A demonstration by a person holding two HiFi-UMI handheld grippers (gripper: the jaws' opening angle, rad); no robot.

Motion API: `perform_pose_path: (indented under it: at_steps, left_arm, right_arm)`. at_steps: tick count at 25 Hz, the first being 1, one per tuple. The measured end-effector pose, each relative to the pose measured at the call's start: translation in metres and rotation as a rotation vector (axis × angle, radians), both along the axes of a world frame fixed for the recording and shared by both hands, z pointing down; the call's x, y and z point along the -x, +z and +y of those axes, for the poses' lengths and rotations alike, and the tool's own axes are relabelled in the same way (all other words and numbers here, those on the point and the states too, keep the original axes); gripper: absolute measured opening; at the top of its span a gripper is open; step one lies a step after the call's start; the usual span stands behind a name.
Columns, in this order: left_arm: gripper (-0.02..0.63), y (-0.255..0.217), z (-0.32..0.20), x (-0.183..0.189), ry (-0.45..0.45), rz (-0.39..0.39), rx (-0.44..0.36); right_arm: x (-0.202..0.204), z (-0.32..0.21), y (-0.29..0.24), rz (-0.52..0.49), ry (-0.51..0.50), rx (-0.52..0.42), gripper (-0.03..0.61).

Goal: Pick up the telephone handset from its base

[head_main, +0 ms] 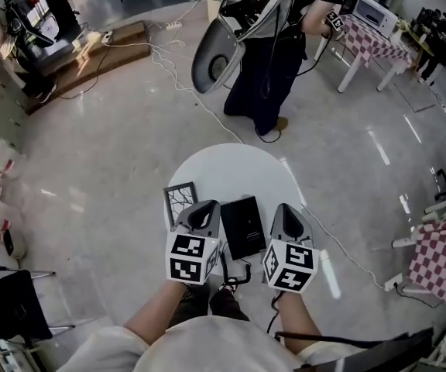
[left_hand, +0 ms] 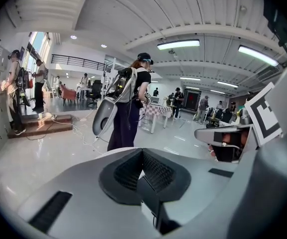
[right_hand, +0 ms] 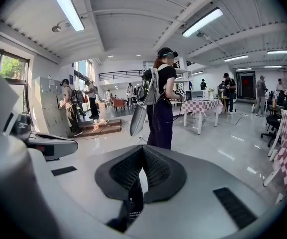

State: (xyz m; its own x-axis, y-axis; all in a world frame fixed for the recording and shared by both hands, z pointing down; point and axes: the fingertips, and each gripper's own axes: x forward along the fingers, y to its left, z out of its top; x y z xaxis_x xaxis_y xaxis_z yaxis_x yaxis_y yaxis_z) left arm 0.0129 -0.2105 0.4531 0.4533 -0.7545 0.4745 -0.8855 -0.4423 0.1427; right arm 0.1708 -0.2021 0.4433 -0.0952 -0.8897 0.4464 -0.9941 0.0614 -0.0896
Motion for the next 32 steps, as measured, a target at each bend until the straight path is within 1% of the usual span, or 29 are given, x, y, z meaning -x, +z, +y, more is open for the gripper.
perform_pose_path:
  at_steps: [6, 12, 17, 27, 32]
  left_arm:
    - [0.015, 0.030, 0.009, 0.010, 0.006, 0.015, 0.073]
    - [0.015, 0.056, 0.013, 0.010, 0.020, 0.032, 0.133]
    - [0.015, 0.076, 0.019, 0.014, 0.031, 0.026, 0.184]
    - [0.015, 0.117, 0.043, 0.015, 0.050, 0.010, 0.287]
    - [0.015, 0.130, 0.051, 0.014, 0.056, -0.003, 0.322]
  right_arm:
    - [0.011, 0.008, 0.021, 0.023, 0.007, 0.059, 0.025]
    - [0.014, 0.015, 0.045, 0.033, 0.012, 0.115, 0.025]
    - [0.018, 0.025, 0.066, 0.037, 0.013, 0.170, 0.025]
    - [0.022, 0.042, 0.102, 0.036, 0.008, 0.245, 0.025]
    - [0.022, 0.048, 0.111, 0.035, 0.010, 0.264, 0.025]
